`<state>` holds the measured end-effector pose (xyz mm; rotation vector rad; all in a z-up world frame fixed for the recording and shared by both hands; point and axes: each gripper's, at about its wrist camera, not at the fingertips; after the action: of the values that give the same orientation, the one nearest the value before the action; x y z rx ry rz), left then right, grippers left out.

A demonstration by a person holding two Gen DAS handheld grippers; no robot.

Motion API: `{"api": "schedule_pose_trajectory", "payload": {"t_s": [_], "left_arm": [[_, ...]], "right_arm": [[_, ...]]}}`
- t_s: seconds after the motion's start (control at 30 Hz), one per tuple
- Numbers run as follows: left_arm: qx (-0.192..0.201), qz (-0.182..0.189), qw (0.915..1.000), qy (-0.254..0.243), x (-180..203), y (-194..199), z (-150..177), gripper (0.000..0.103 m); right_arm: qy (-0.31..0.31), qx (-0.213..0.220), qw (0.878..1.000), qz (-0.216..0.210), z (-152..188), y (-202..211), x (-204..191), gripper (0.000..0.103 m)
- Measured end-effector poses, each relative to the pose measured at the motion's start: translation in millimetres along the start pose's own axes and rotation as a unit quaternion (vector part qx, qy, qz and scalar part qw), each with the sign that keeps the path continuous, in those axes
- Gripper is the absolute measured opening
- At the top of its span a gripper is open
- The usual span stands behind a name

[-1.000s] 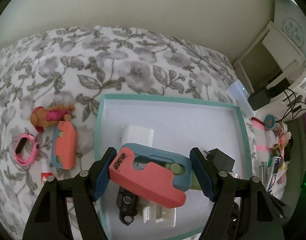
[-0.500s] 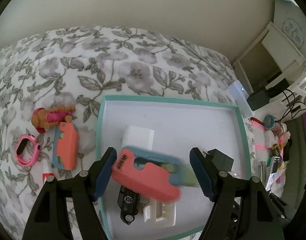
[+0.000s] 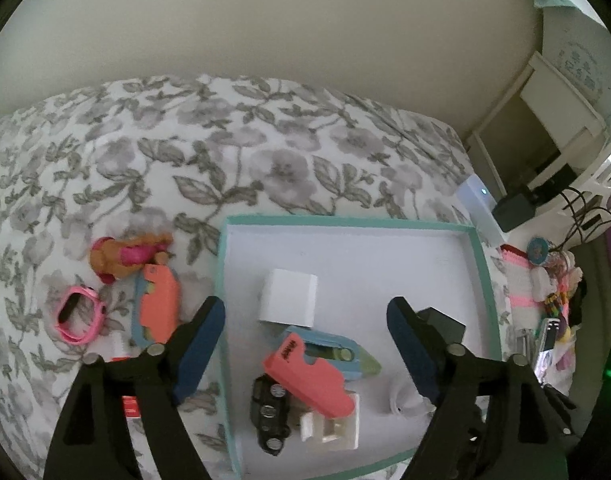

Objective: Organize rigid objects
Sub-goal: 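Lower the coral piece and white band into the tray and open both tools, then withdraw both open tools from the tray toward the remaining pile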

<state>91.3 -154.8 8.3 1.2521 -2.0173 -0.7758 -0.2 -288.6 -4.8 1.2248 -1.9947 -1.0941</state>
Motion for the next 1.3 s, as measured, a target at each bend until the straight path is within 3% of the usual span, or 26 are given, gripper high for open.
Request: {"api": "schedule_pose_trajectory", "payload": {"t_s": [0.33,0.43,0.6,0.83,1.1,1.3], "left_arm": [[0.013,-0.061,0.998,-0.006,-25.7,3.6,-3.9,0.085],[0.016,-0.09,0.9958,-0.006,-40.1,3.4,-3.6,0.089],[0.012,-0.13,0.9913,0.018,-74.5,2.3,-0.9,0.092],[0.016,-0.165,0.9846,0.057,-115.7,8.4,2.5,0.099],[0.023,-0.211,0.9716,0.104,-168.1,22.4,4.2,0.099],[0.03,-0.227,0.9635,0.139,-200.8,35.8,4.8,0.099]], "right_arm": [[-0.008,0.018,1.0,-0.001,-6.1,9.0,2.1,0.052],[-0.009,0.023,1.0,-0.001,-6.1,6.9,-1.3,0.067],[-0.004,0.013,1.0,-0.014,-3.8,-0.6,-12.1,0.068],[0.014,0.016,1.0,-0.021,-2.7,-3.6,-28.2,0.089],[0.026,0.018,0.999,-0.028,-1.9,-5.3,-47.2,0.097],[0.034,0.028,0.997,-0.066,-4.0,-1.0,-76.5,0.1]]}}
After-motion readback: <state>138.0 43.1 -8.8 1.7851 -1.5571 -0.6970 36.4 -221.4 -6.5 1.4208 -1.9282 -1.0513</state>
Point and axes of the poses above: each gripper's, at about its wrist camera, not at the fingertips, and y roughly against the way its jaws point, x to its right, z to its underside, and after that the axes turned 15 degrees about x, right-handed
